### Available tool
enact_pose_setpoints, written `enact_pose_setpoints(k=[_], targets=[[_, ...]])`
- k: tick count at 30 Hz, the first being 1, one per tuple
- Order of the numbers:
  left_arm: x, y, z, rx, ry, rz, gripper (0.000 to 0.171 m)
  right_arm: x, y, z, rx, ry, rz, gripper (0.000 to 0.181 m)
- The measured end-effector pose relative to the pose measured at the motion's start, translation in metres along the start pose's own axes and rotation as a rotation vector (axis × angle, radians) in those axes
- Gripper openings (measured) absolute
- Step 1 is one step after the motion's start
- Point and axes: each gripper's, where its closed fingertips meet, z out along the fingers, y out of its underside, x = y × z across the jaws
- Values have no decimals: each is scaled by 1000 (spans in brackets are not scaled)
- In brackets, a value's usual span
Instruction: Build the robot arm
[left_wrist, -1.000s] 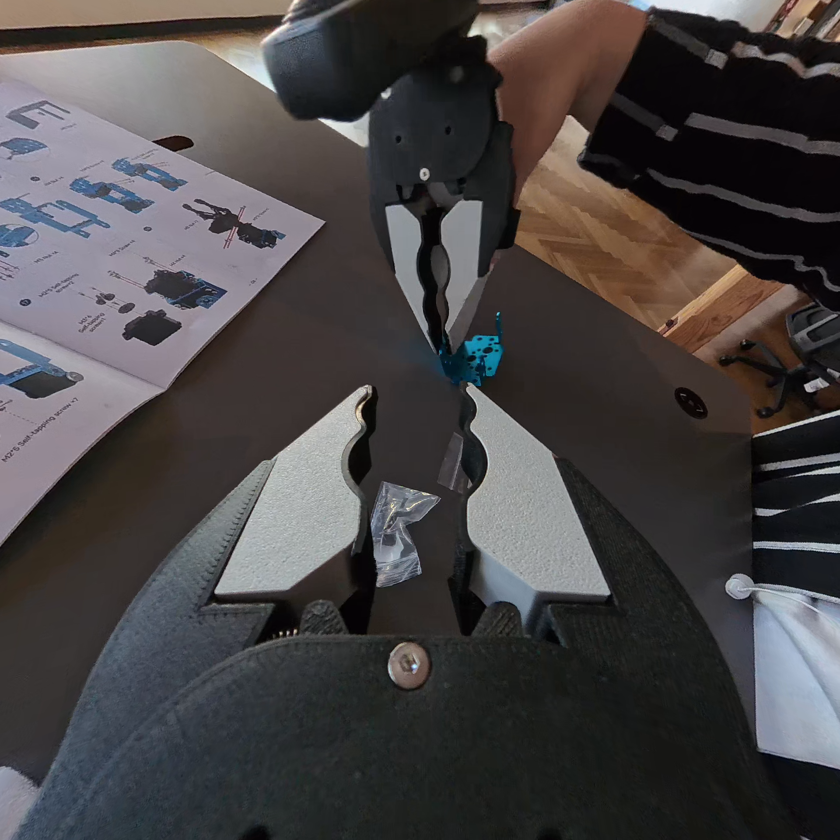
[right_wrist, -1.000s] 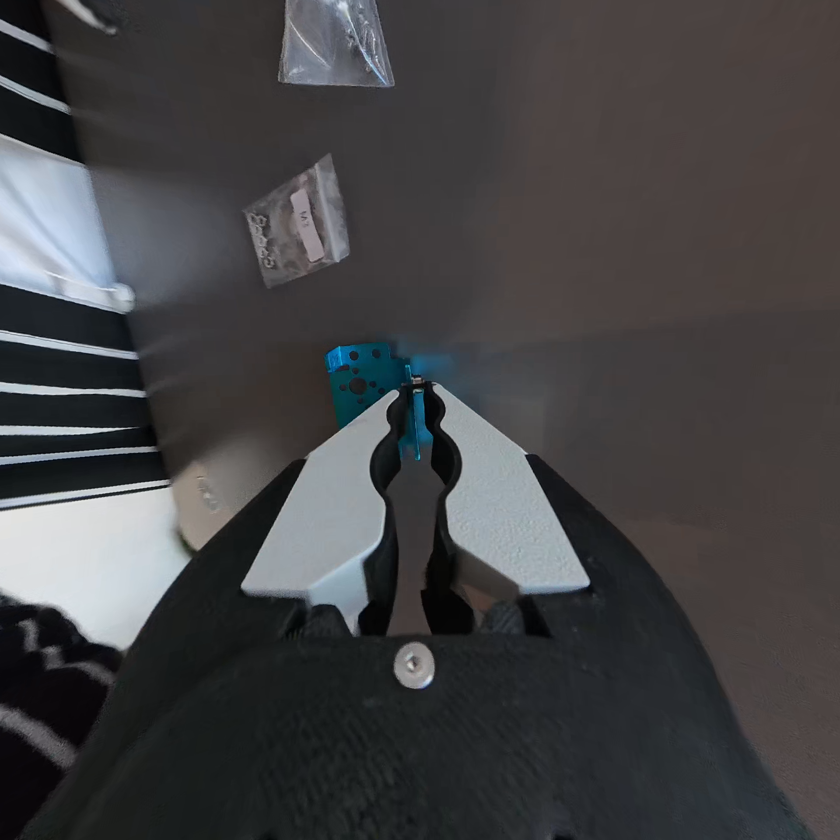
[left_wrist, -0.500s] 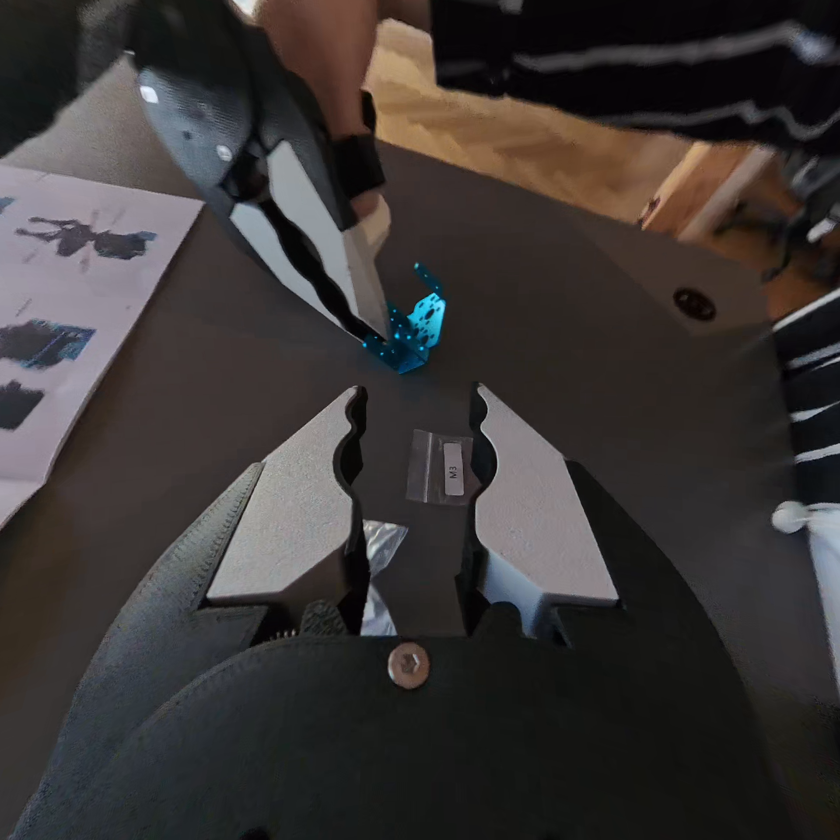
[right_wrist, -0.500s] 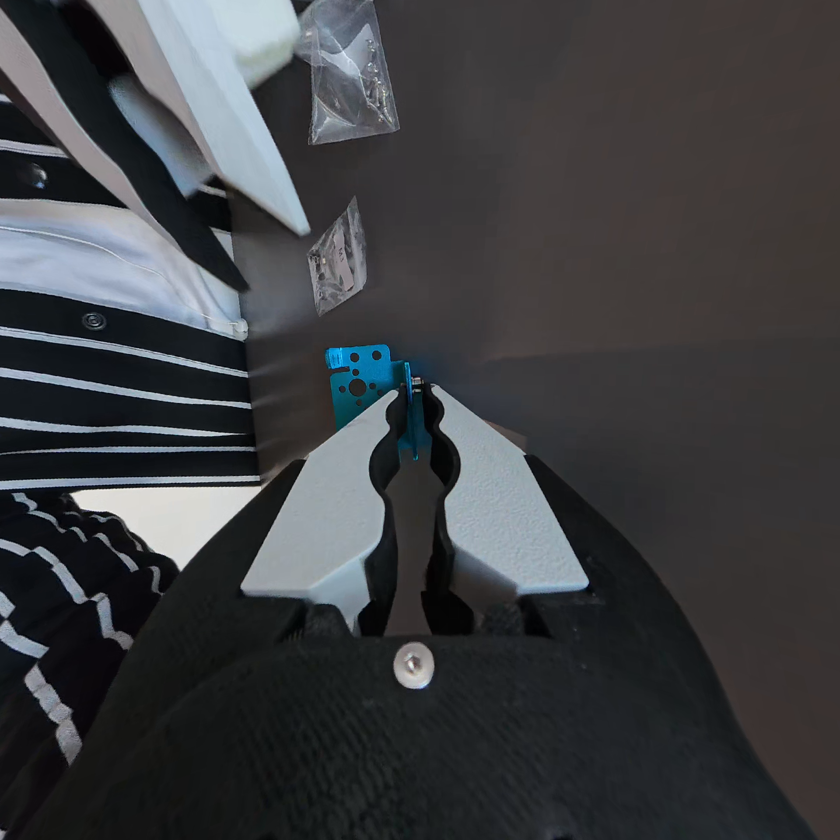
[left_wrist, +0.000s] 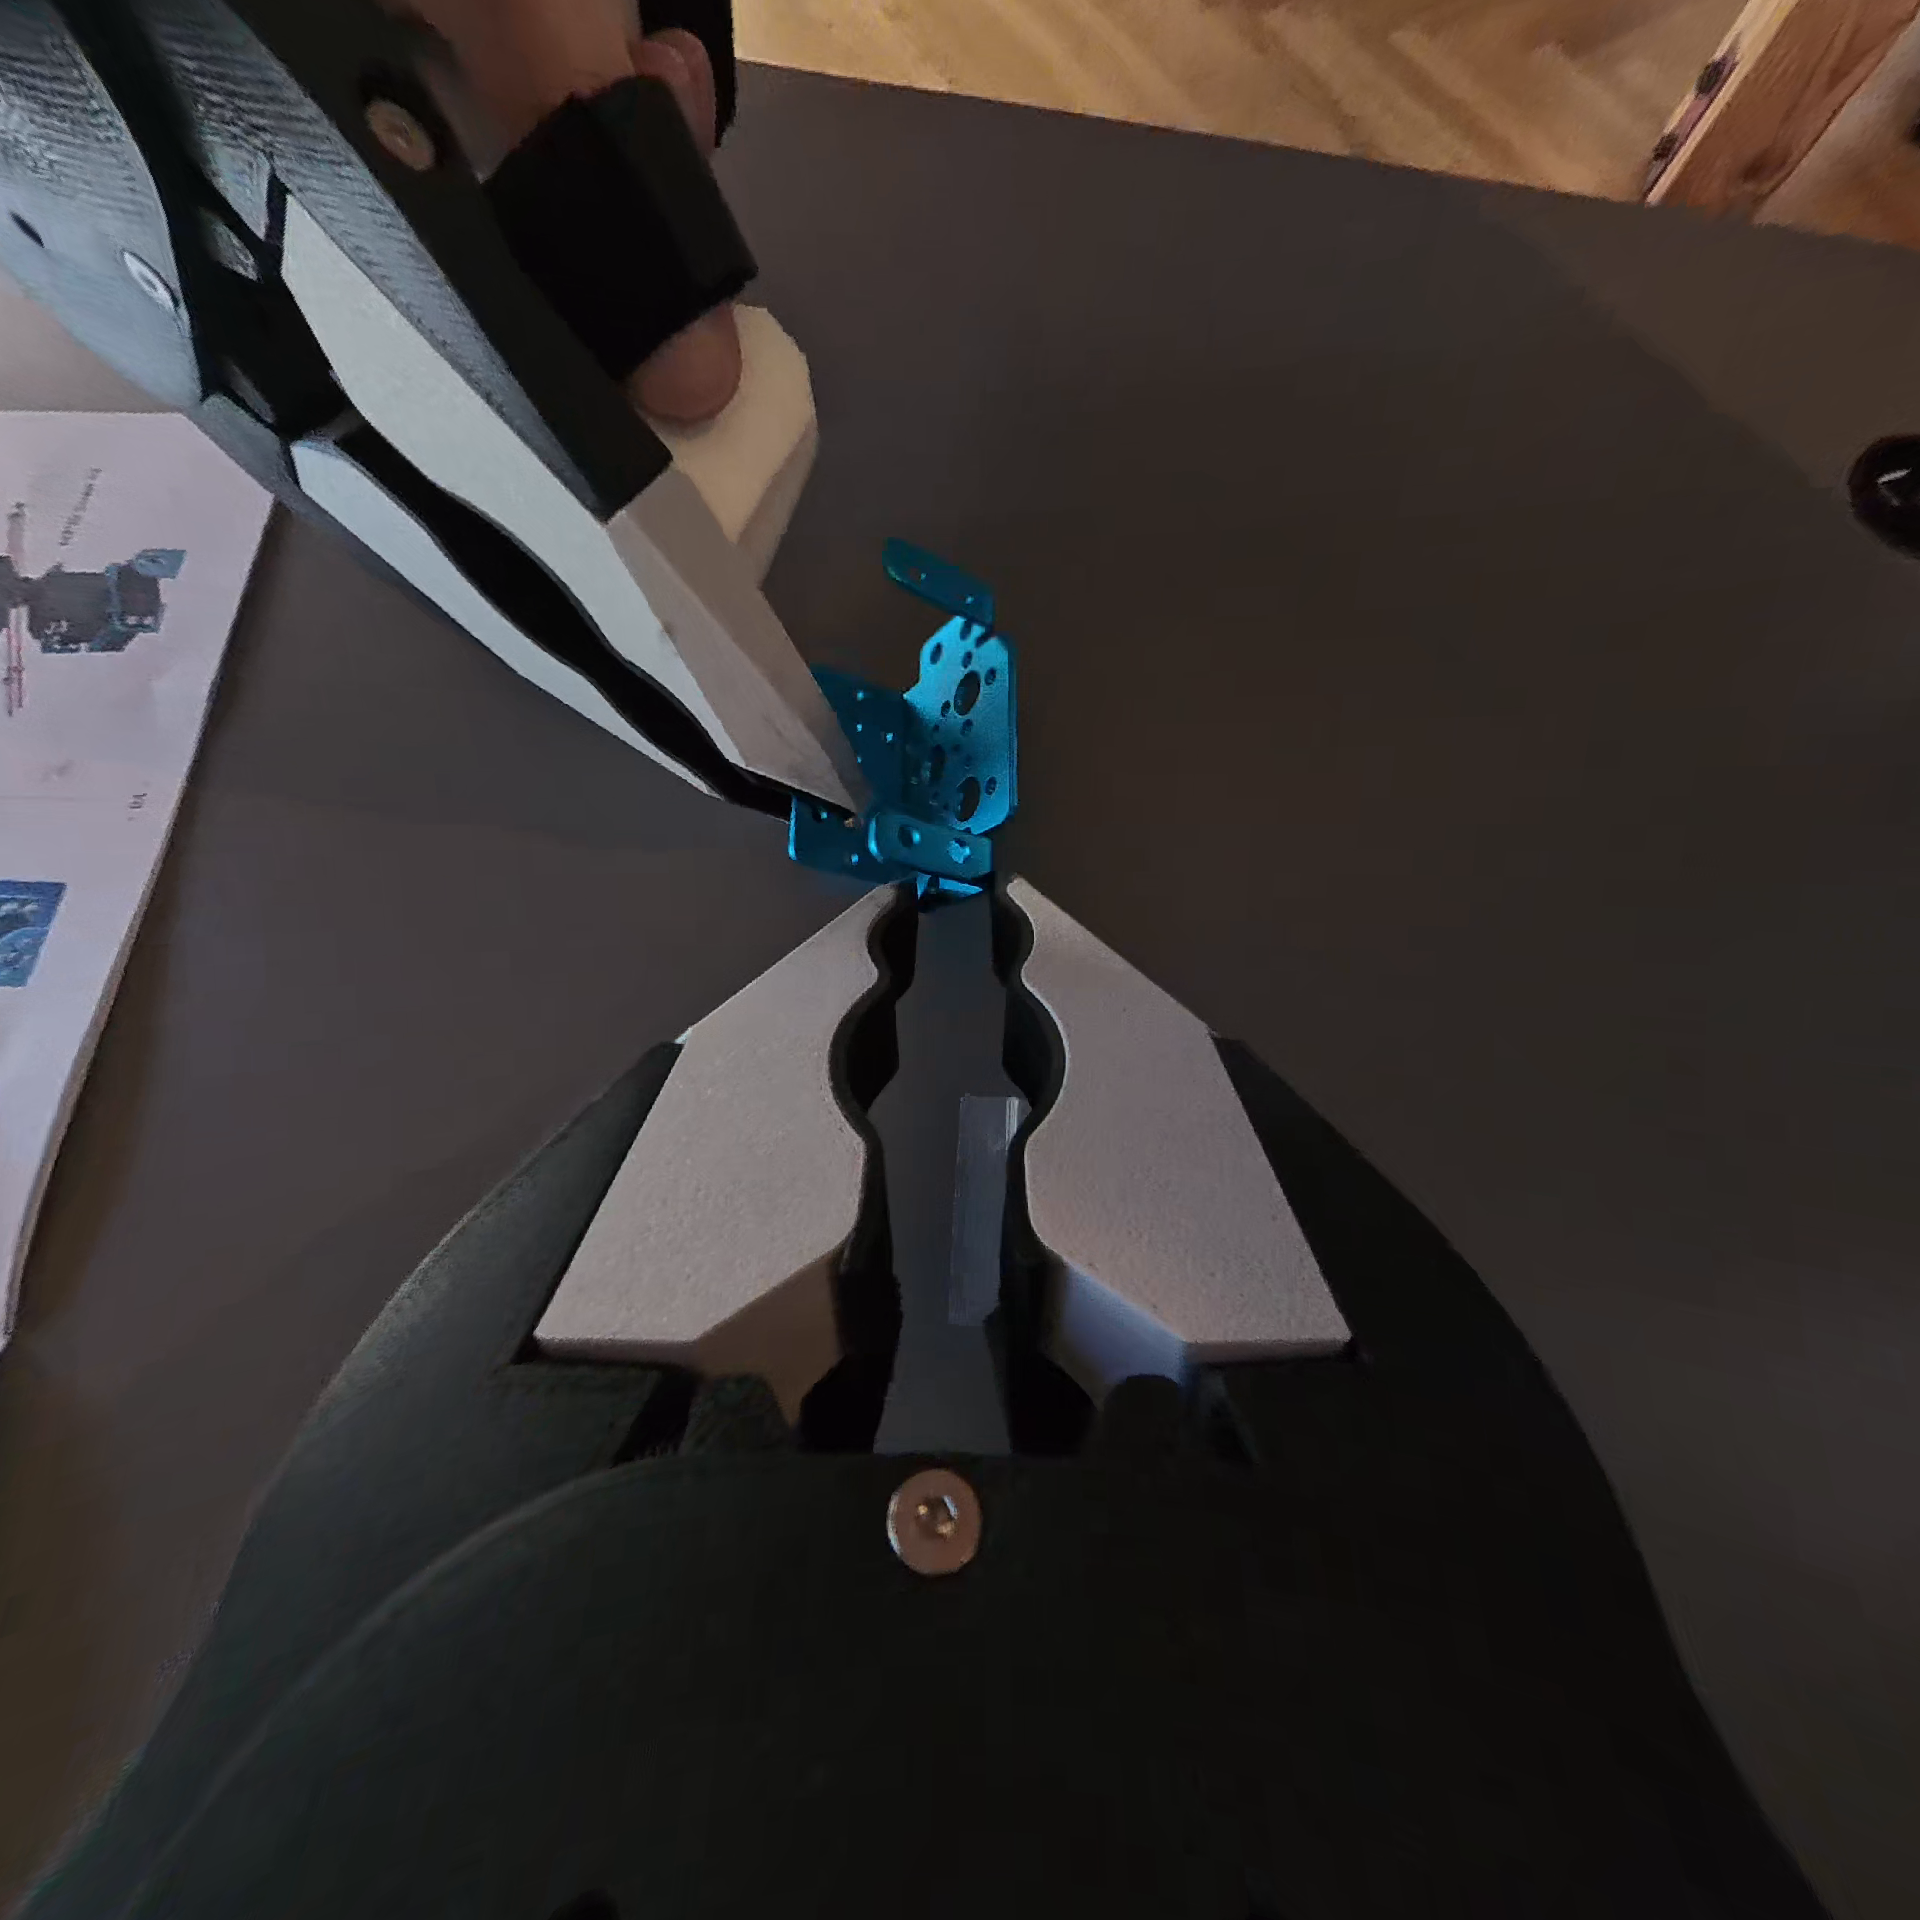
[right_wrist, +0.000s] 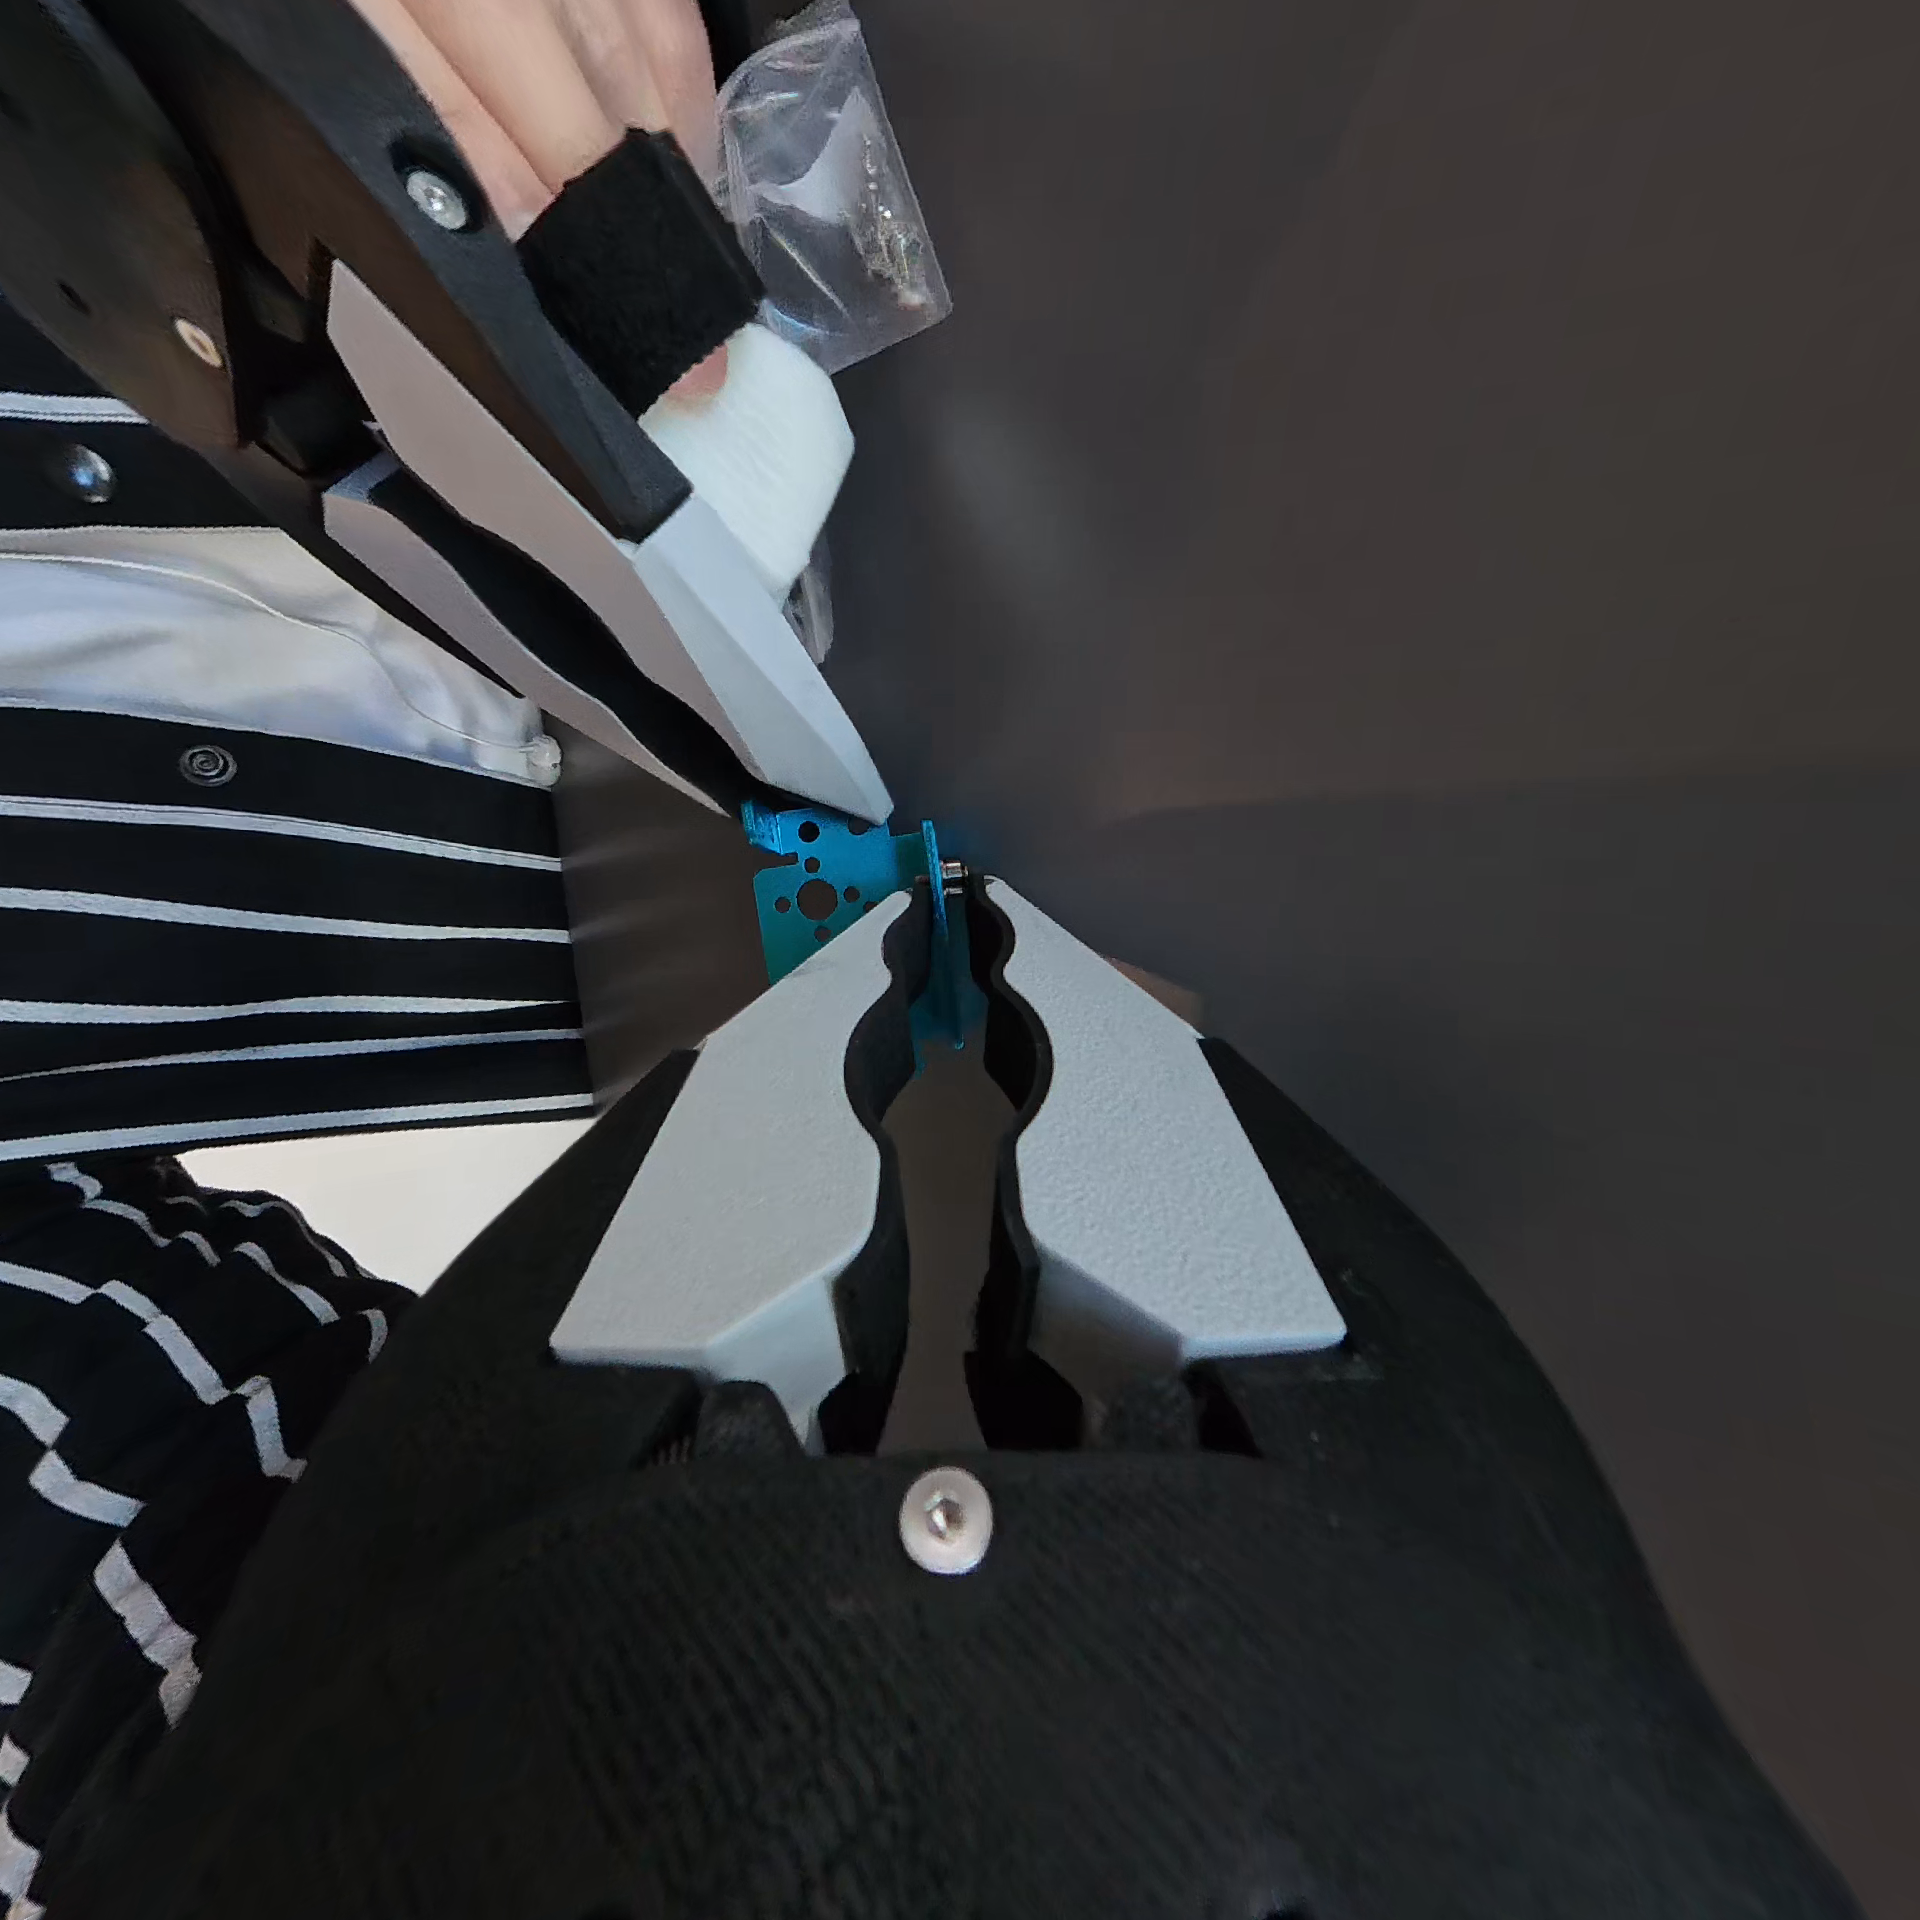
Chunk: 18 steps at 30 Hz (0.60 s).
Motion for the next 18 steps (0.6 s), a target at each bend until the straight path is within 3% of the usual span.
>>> enact_pose_setpoints(k=[6, 18], targets=[[2, -2, -1, 46, 105, -126, 11, 0, -1, 0, -16, 52, -39, 5], [1, -2, -1, 60, 125, -162, 12, 4, -4, -5, -3, 116, -152, 10]])
